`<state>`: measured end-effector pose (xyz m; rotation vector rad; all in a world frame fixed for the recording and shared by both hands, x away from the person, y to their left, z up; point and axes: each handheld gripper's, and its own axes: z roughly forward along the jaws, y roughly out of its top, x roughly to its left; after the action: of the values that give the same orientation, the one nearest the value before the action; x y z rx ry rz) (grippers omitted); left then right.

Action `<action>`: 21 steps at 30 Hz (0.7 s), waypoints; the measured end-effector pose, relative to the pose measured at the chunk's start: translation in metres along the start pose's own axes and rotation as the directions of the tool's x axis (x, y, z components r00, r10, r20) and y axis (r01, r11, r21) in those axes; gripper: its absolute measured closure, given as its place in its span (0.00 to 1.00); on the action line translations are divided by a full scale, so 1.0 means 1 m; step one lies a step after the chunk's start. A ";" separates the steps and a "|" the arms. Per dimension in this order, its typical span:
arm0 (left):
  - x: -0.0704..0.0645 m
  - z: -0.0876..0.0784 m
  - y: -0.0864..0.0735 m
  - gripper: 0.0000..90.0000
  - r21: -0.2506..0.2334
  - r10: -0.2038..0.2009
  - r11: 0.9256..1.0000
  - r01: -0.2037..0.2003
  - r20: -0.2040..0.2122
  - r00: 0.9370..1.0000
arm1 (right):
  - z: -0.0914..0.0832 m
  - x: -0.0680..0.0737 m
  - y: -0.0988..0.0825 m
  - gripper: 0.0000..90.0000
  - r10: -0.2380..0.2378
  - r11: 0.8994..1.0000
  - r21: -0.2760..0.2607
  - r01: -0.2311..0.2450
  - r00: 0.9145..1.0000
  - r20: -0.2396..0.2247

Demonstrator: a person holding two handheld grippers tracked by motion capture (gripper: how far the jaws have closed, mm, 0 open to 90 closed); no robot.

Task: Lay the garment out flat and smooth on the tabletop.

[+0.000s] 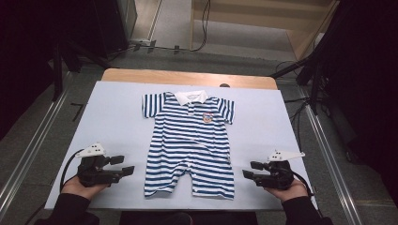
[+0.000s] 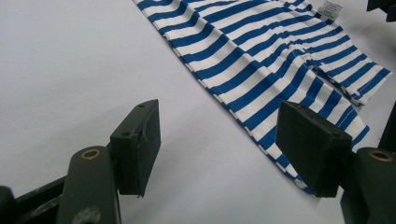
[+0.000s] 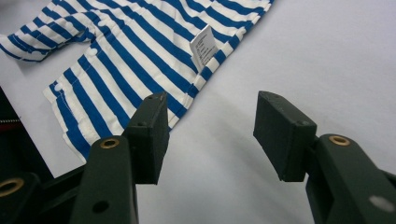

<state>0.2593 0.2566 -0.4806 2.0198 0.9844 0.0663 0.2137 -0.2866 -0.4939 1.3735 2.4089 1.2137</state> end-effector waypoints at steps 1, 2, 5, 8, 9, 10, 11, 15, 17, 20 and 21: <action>0.001 0.000 0.000 0.35 0.000 0.001 1.000 -0.001 0.001 1.000 | 0.000 0.000 0.000 0.48 0.004 1.000 -0.009 -0.004 1.000 -0.001; 0.002 0.000 0.000 0.35 -0.001 0.001 1.000 -0.001 0.000 1.000 | -0.001 -0.001 -0.001 0.48 0.005 1.000 -0.013 -0.005 1.000 -0.002; 0.002 0.000 0.000 0.35 0.000 -0.003 1.000 0.003 0.003 1.000 | 0.001 0.000 0.000 0.47 0.001 1.000 -0.005 -0.001 1.000 -0.003; 0.002 0.001 0.000 0.35 0.002 -0.002 1.000 0.002 0.007 1.000 | 0.001 0.000 0.000 0.47 0.001 1.000 0.001 -0.001 1.000 -0.001; 0.002 0.001 0.000 0.35 0.003 -0.002 1.000 0.002 0.007 1.000 | 0.001 0.000 0.000 0.47 0.001 1.000 0.000 -0.001 1.000 -0.002; 0.002 0.001 0.000 0.35 0.004 -0.001 1.000 0.001 0.008 1.000 | 0.001 0.000 0.000 0.47 0.004 1.000 0.000 -0.004 1.000 -0.002; 0.002 0.001 0.000 0.35 0.004 -0.001 1.000 0.001 0.008 1.000 | 0.001 0.000 0.000 0.47 0.003 1.000 0.001 -0.003 1.000 -0.003; 0.002 0.001 0.000 0.35 0.004 -0.002 1.000 0.002 0.007 1.000 | 0.002 0.000 0.000 0.46 0.005 1.000 0.002 -0.005 1.000 -0.003; 0.002 0.001 0.000 0.35 0.006 -0.001 1.000 0.001 0.006 1.000 | 0.002 0.000 0.000 0.46 0.003 1.000 0.004 -0.003 1.000 -0.003; 0.002 0.002 0.000 0.35 0.006 -0.001 1.000 0.001 0.005 1.000 | 0.002 0.000 0.000 0.46 0.002 1.000 0.003 -0.002 1.000 -0.001; 0.002 0.002 0.000 0.35 0.005 0.000 1.000 0.000 0.004 1.000 | 0.002 0.000 0.000 0.46 0.003 1.000 0.004 -0.003 1.000 -0.002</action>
<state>0.2616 0.2568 -0.4822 2.0237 0.9833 0.0595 0.2147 -0.2852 -0.4957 1.3787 2.4129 1.2125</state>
